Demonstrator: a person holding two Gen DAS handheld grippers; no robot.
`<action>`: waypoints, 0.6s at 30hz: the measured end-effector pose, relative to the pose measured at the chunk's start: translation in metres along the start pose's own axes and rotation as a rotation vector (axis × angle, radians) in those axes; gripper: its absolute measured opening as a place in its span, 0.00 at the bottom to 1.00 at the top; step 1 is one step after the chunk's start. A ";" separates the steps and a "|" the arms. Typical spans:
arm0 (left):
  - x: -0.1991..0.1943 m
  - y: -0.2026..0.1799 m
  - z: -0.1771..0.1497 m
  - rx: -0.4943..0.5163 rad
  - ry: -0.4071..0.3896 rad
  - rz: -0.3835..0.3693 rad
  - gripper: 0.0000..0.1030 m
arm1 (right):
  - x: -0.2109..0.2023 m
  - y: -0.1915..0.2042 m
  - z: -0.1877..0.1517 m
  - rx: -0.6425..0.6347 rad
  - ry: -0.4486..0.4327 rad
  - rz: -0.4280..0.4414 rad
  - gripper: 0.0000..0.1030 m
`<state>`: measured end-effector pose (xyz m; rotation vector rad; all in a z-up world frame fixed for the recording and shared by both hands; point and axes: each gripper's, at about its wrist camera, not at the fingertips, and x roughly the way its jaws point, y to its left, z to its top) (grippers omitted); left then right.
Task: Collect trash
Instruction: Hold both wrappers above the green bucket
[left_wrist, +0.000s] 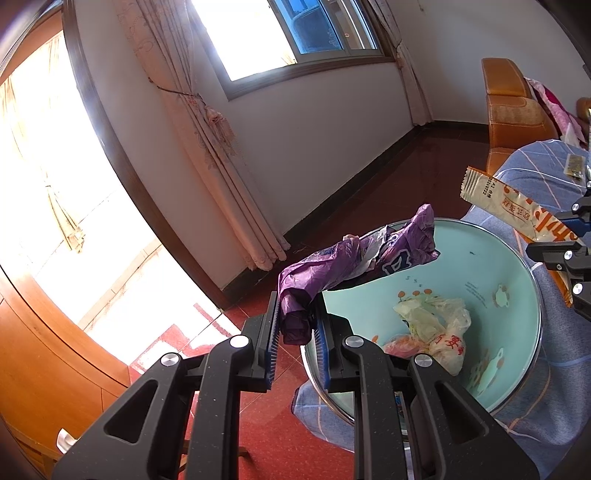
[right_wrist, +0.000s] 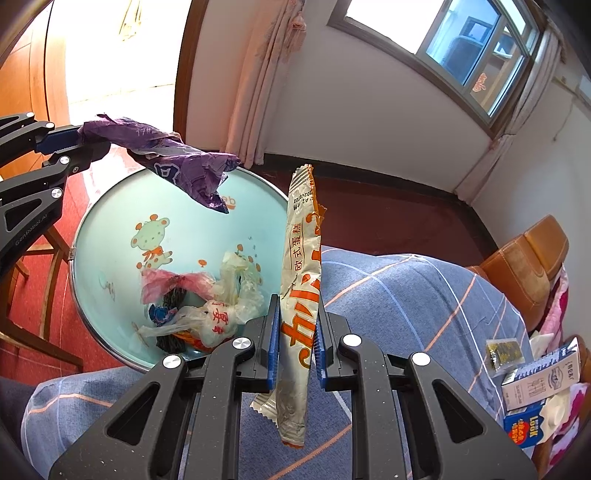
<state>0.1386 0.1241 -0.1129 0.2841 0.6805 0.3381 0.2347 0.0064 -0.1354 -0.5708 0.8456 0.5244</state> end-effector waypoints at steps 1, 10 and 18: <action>0.000 0.000 0.000 0.001 0.000 0.000 0.17 | 0.000 0.000 0.000 -0.001 0.001 0.001 0.16; 0.000 0.000 0.000 0.001 0.001 -0.001 0.17 | 0.012 0.001 0.003 -0.005 0.029 0.002 0.16; -0.001 -0.001 -0.001 0.003 0.002 -0.003 0.17 | 0.015 0.003 0.005 -0.009 0.033 0.006 0.16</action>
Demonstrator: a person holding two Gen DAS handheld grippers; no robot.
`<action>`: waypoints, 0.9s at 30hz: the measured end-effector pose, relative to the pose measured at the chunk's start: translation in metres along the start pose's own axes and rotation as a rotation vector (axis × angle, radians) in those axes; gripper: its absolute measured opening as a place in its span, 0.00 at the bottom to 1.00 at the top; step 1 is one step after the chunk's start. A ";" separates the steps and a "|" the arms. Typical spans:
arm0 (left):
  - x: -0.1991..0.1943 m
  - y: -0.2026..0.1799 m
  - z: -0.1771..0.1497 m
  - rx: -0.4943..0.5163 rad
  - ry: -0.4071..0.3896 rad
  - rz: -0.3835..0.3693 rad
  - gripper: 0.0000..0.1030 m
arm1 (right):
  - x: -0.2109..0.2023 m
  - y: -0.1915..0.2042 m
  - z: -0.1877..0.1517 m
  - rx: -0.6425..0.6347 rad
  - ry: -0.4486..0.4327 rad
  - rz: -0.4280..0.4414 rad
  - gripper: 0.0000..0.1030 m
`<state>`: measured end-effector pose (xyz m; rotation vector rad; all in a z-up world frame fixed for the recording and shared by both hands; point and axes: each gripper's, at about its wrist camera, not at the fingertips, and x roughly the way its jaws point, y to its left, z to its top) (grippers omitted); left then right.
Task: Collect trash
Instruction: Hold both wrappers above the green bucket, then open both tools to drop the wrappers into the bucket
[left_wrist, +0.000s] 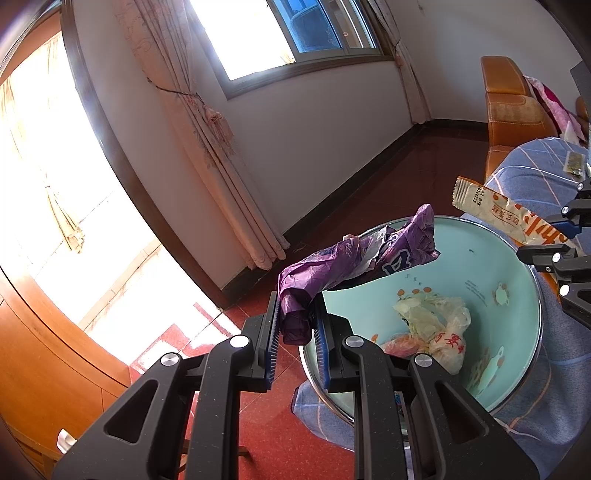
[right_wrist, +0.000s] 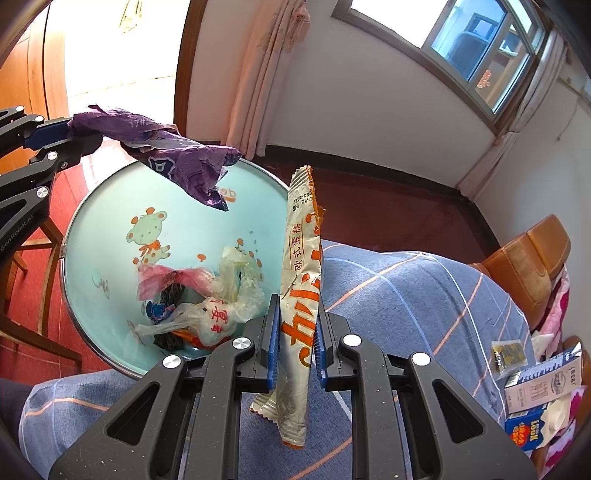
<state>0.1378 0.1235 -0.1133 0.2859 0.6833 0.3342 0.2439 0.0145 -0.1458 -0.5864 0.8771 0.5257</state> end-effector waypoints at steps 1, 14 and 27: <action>0.000 0.000 0.000 0.000 0.000 -0.001 0.18 | 0.000 0.000 0.000 0.002 -0.001 0.002 0.16; -0.001 -0.005 -0.001 -0.002 -0.015 0.002 0.50 | -0.010 -0.003 -0.003 0.030 -0.042 0.013 0.50; -0.007 -0.006 0.000 -0.015 -0.026 -0.012 0.63 | -0.052 -0.039 -0.005 0.184 -0.169 -0.043 0.76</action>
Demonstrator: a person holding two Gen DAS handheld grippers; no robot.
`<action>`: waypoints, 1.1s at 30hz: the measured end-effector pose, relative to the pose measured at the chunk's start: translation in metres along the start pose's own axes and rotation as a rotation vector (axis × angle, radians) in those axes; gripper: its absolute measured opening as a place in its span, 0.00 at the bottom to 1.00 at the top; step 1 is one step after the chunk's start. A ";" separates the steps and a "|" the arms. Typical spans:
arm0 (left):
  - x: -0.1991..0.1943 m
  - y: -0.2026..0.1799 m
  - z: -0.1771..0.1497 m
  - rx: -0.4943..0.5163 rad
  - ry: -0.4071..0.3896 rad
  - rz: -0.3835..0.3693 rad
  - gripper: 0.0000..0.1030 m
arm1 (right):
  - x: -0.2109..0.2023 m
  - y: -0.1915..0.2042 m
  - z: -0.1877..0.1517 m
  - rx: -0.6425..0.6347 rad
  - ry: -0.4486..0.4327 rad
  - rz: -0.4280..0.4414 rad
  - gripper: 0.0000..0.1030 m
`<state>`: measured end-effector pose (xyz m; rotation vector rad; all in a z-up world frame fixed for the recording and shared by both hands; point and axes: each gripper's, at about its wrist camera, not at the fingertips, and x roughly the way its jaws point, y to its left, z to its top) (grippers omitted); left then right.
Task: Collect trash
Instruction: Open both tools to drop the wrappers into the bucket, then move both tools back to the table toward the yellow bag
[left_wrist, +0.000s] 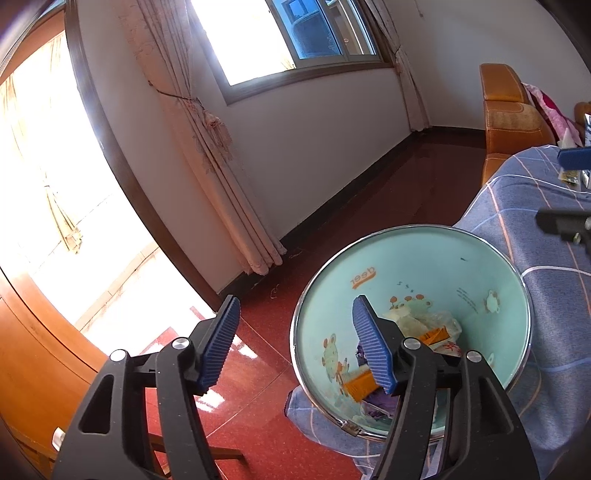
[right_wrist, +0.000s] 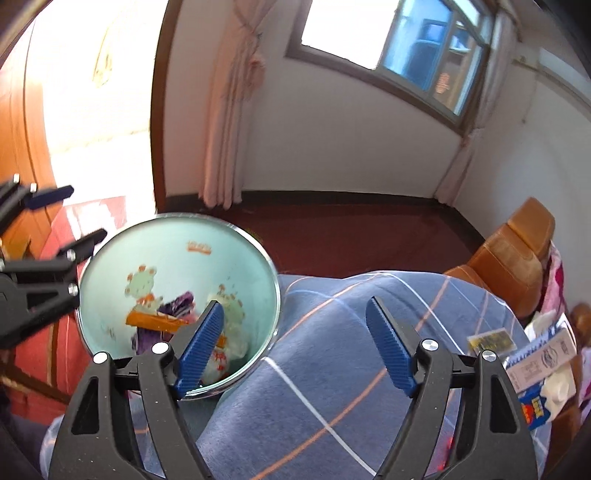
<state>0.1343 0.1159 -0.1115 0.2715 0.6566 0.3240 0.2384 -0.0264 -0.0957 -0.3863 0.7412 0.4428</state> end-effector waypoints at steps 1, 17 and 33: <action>-0.001 0.000 0.001 -0.002 -0.004 0.000 0.65 | -0.004 -0.005 0.000 0.013 -0.004 -0.012 0.76; -0.076 -0.069 0.006 0.044 -0.101 -0.272 0.75 | -0.123 -0.102 -0.146 0.358 0.075 -0.342 0.81; -0.136 -0.169 -0.032 0.200 -0.087 -0.472 0.78 | -0.213 -0.127 -0.304 0.646 0.054 -0.578 0.84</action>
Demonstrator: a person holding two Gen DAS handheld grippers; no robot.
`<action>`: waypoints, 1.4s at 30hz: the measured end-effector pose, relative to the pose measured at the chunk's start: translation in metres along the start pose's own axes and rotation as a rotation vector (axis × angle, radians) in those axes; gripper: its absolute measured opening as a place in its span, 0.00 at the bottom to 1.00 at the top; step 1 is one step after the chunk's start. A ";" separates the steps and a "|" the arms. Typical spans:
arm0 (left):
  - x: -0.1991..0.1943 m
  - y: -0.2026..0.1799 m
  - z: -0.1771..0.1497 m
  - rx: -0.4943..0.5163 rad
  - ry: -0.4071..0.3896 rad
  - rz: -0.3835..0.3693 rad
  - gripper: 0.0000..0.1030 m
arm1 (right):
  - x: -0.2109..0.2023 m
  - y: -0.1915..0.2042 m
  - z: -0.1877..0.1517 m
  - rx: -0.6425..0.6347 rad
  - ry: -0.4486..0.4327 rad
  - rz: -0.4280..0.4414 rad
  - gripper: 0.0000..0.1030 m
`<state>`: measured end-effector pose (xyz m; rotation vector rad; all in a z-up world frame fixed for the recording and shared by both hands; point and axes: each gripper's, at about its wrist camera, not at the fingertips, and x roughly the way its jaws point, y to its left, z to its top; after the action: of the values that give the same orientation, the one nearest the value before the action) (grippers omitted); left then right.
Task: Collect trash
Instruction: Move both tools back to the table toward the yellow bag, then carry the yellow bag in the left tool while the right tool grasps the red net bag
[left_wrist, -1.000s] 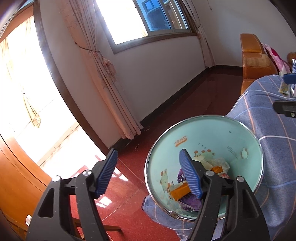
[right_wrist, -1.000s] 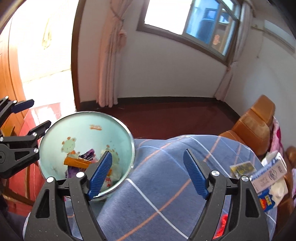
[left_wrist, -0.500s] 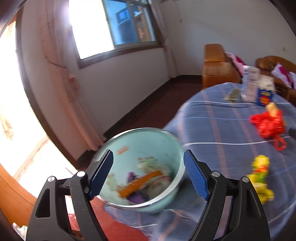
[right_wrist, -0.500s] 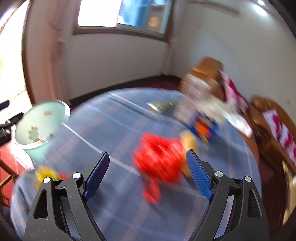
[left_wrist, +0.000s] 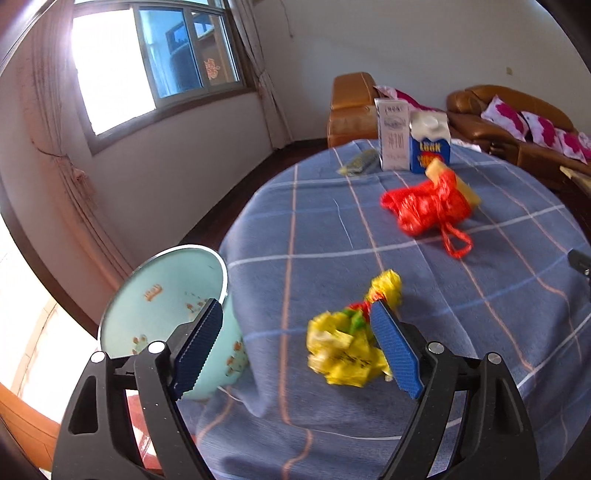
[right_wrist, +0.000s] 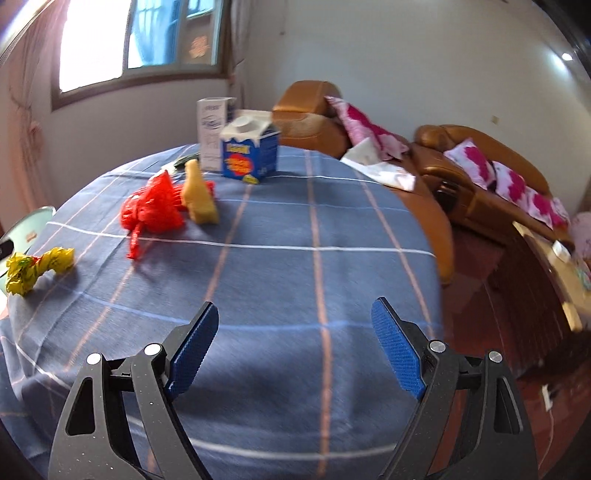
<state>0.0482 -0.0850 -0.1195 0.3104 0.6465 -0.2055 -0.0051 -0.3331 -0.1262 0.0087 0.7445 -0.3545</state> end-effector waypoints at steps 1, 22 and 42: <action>0.002 -0.003 -0.002 0.002 0.010 -0.013 0.78 | -0.001 -0.003 -0.004 0.009 -0.006 -0.003 0.84; 0.017 0.040 0.025 0.016 -0.063 0.052 0.30 | 0.019 0.054 0.063 -0.020 -0.060 0.109 0.83; 0.052 0.074 0.028 -0.045 -0.029 0.103 0.30 | 0.091 0.137 0.094 -0.135 0.141 0.274 0.09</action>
<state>0.1259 -0.0300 -0.1144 0.2957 0.6037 -0.0970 0.1627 -0.2446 -0.1327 0.0086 0.8936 -0.0426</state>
